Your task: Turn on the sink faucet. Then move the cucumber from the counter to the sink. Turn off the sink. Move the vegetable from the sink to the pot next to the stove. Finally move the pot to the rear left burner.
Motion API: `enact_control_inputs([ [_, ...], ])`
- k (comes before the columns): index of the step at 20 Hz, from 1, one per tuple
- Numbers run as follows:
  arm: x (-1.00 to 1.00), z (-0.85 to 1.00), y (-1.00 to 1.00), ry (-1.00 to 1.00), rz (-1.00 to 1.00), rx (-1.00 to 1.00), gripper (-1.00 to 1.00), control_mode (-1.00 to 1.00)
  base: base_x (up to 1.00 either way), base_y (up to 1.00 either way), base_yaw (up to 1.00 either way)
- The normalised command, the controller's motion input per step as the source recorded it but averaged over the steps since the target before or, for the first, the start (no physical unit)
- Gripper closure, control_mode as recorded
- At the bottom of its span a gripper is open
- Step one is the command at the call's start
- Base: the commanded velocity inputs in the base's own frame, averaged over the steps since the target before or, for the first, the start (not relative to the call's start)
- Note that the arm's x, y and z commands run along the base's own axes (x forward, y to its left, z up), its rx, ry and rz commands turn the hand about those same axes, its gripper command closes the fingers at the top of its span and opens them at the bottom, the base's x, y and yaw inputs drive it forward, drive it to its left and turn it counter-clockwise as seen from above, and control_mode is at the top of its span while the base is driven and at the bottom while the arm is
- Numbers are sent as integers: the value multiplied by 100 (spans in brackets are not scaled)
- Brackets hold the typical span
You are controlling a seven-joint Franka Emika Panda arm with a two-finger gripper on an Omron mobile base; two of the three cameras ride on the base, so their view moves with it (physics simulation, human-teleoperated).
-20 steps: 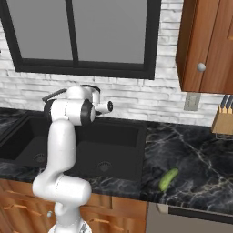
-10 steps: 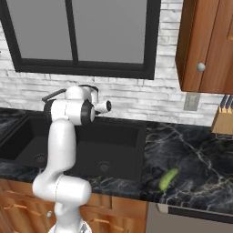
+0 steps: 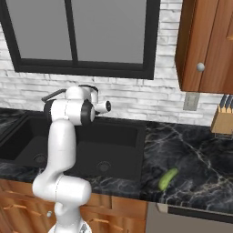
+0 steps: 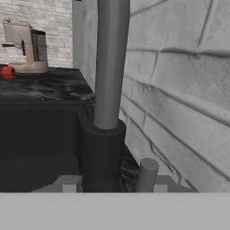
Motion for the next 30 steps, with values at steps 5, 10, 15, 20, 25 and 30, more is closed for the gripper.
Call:
enact_control_inputs([
  [5, 2, -6, 18, 0, 0, 0, 100, -100, 0, 0, 0],
  [10, 0, -2, 0, 0, 0, 0, 100, -100, 0, 0, 0],
  [15, 0, 0, 5, -1, -2, 0, 100, -100, 0, 0, 0],
  [20, 0, -6, 10, -3, -20, 0, 100, -100, 0, 0, 0],
  [25, 0, -9, 2, -4, -24, 0, 100, -100, 0, 0, 0],
  [30, 0, -4, 3, -4, -25, 0, 100, -100, 0, 0, 0],
])
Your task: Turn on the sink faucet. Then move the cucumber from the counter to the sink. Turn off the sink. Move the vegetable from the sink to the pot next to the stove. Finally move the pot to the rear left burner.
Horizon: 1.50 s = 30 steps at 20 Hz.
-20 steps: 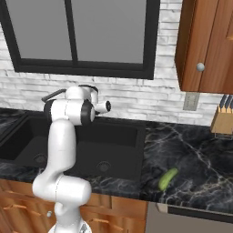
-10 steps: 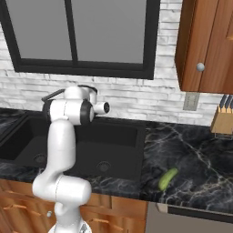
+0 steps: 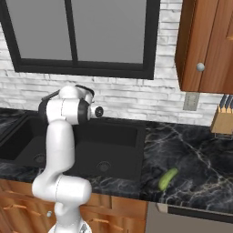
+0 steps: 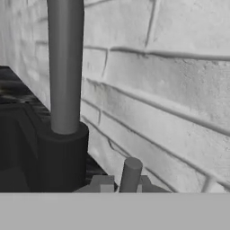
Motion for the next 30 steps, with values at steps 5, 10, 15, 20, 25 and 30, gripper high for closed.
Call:
enact_control_inputs([
  [5, 4, -1, 0, 1, -4, 0, 100, -100, 0, 0, 0],
  [10, 4, -6, -2, -2, -5, 1, 100, -100, 0, 0, 0],
  [15, 0, -9, -10, -5, -19, 3, 100, -100, 0, 0, 0],
  [20, 0, -12, -7, -4, -26, 2, 100, -100, 0, 0, 0],
  [25, 6, -11, -16, -1, -21, 1, 100, -100, 0, 0, 0],
  [30, 5, -16, -39, -1, -8, 2, 100, -100, 0, 0, 0],
])
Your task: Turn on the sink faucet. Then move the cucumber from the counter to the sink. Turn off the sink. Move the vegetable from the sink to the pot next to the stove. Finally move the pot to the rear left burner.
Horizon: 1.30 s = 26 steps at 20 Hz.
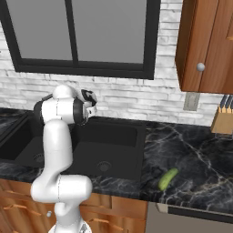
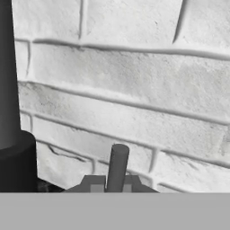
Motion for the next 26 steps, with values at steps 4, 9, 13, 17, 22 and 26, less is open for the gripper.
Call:
enact_control_inputs([
  [4, 4, -21, -47, 0, -3, 5, 100, -100, 0, 0, 0],
  [9, 11, -18, -52, 0, -2, 5, 100, -100, 0, 0, 0],
  [13, 15, -13, -55, 0, -3, 6, 100, -100, 0, 0, 0],
  [17, 13, -16, -57, 0, -4, 6, 100, -100, 0, 0, 0],
  [22, 10, -21, -55, 0, -5, 6, 100, -100, 0, 0, 0],
  [26, 9, -24, -56, 0, -4, 5, 100, -100, 0, 0, 0],
])
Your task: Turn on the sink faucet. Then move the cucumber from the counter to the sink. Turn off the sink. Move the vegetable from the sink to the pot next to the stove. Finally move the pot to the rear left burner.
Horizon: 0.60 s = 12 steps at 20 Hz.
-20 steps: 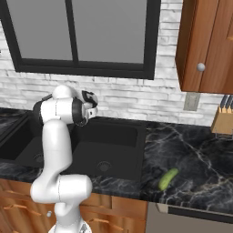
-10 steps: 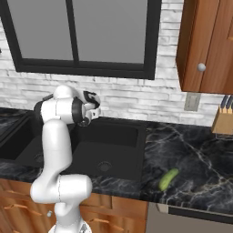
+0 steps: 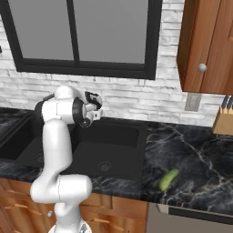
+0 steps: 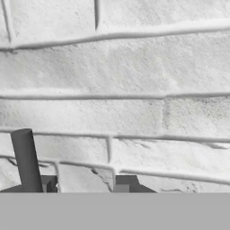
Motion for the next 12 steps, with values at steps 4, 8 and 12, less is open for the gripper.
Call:
enact_control_inputs([
  [4, 9, -24, -53, 0, -4, 4, 100, -100, 0, 0, 0],
  [8, 7, -25, -62, 0, -6, 5, 100, -100, 0, 0, 0],
  [12, 3, -23, -72, 2, -6, 5, 100, -100, 0, 0, 0],
])
